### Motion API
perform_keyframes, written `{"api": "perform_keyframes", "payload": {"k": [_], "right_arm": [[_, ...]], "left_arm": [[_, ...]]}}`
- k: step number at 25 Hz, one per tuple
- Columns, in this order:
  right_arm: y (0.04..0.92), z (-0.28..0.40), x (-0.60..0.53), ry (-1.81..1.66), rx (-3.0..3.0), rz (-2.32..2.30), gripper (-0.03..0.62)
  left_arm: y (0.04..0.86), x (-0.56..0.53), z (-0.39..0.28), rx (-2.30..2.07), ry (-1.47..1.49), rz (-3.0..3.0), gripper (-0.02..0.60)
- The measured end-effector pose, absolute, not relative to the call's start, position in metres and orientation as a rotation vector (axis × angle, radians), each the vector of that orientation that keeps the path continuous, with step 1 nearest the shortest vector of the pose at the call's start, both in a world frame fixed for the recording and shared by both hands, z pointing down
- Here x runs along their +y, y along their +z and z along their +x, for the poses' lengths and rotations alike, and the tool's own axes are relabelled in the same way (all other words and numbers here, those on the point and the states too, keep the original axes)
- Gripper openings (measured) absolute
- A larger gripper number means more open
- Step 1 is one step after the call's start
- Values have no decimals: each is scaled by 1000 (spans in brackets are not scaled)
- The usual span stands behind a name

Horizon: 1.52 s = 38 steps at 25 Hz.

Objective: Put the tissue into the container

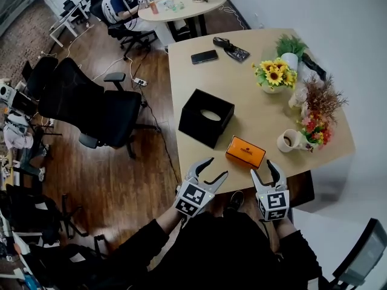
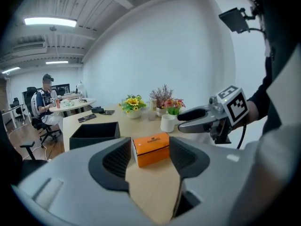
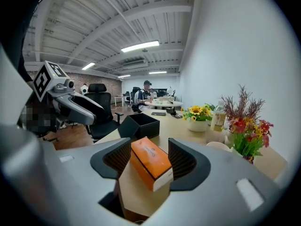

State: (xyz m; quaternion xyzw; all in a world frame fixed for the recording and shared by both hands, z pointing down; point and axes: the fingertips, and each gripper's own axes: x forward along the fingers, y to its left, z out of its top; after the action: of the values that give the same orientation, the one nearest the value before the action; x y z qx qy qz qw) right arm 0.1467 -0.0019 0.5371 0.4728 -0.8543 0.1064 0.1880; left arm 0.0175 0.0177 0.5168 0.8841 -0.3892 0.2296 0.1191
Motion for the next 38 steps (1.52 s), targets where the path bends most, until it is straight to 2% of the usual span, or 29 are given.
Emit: {"api": "perform_keyframes", "payload": {"k": [5, 14, 16, 19, 24, 38], "right_arm": [[573, 168, -18, 431, -2359, 1288, 266], [628, 196, -23, 571, -2241, 1225, 278], [637, 210, -27, 591, -2179, 1287, 238], [647, 228, -37, 606, -2082, 1392, 116], [672, 236, -46, 847, -1972, 1478, 0], [668, 195, -51, 1037, -2039, 1433, -2]], "left_arm": [[556, -14, 28, -1039, 806, 2526, 241], [629, -47, 48, -636, 1261, 2677, 276], [642, -51, 51, -553, 1321, 2689, 286], [659, -56, 55, -481, 1371, 2690, 295], [673, -59, 62, -462, 1385, 2705, 301], [671, -55, 65, -499, 1333, 2694, 264]]}}
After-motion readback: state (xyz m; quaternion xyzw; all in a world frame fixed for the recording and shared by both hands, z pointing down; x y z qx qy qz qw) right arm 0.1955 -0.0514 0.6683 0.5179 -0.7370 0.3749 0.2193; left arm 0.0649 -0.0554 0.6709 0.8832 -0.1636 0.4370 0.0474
